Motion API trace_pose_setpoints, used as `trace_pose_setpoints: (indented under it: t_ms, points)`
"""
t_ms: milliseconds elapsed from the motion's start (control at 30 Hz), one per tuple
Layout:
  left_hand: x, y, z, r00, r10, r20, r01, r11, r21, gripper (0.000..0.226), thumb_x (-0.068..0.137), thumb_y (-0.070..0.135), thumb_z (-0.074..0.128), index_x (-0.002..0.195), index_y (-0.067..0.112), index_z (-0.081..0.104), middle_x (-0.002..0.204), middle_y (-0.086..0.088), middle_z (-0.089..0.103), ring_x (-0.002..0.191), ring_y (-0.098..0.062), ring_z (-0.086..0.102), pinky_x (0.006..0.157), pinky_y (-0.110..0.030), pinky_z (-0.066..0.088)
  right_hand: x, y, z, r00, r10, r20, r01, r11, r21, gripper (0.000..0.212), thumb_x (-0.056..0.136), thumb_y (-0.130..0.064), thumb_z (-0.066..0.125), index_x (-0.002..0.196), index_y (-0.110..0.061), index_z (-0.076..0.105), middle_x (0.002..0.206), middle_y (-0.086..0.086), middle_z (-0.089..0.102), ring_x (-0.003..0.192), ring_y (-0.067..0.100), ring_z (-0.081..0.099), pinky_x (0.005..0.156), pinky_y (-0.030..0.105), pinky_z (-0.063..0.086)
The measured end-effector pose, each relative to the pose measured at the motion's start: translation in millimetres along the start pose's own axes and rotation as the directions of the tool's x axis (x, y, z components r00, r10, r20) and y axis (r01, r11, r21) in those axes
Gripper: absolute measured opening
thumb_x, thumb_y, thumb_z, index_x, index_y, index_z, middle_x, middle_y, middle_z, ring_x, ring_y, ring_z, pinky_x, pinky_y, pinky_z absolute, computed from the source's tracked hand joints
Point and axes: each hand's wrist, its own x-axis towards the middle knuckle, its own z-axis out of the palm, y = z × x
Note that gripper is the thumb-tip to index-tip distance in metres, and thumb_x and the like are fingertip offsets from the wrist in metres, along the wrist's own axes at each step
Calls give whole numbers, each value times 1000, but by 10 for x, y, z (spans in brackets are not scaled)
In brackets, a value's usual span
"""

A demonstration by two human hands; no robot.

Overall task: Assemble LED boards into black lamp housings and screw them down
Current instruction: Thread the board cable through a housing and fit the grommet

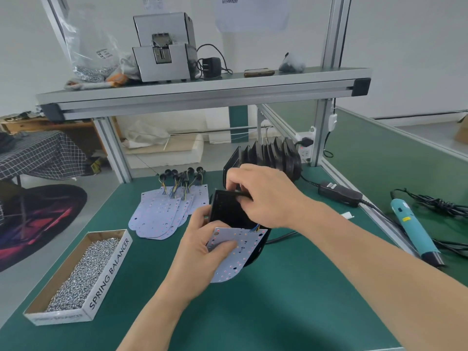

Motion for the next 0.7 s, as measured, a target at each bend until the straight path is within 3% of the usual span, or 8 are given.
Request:
trace_pose_setpoints:
  t_ms: [267,433,567,633,700]
  points:
    - [-5,-42,33,999,-17,-34,17,1000,2,10,77,20,68,81,29,69,106,24,48,101,-10,57,80,-12,42,44,-89,46,1000,-1,3,1,995,-97,18,83,-13,60,94,-23,50,86,-5,54,74,23,50,61,35,42]
    - [0,-52,68,998,-3,-55,3,1000,7,11,77,18,69,80,29,69,109,24,50,104,-9,58,84,-12,42,51,-111,93,1000,-25,-4,23,966,-256,23,84,-9,57,104,-19,57,89,-1,53,77,28,53,56,32,29]
    - [-5,-61,128,999,34,-12,-34,999,28,16,77,15,69,84,30,70,109,27,50,107,-6,58,85,-8,41,48,-75,95,994,82,75,-46,918,-395,33,93,-8,50,122,-22,58,105,1,55,86,31,61,63,35,44]
    - [-5,-82,119,1000,-15,-4,15,999,-28,16,77,16,70,82,31,72,107,26,50,103,-5,59,84,-8,42,72,-22,6,973,76,220,-20,968,-249,50,94,-11,52,139,-32,51,127,1,46,94,28,61,79,38,49]
    - [-13,-118,81,996,-83,-11,82,992,-96,14,76,19,72,79,32,74,104,24,52,95,-4,60,81,-11,44,99,54,-145,908,29,419,-65,995,72,51,96,-16,58,143,-34,52,148,-5,41,118,16,56,104,34,42]
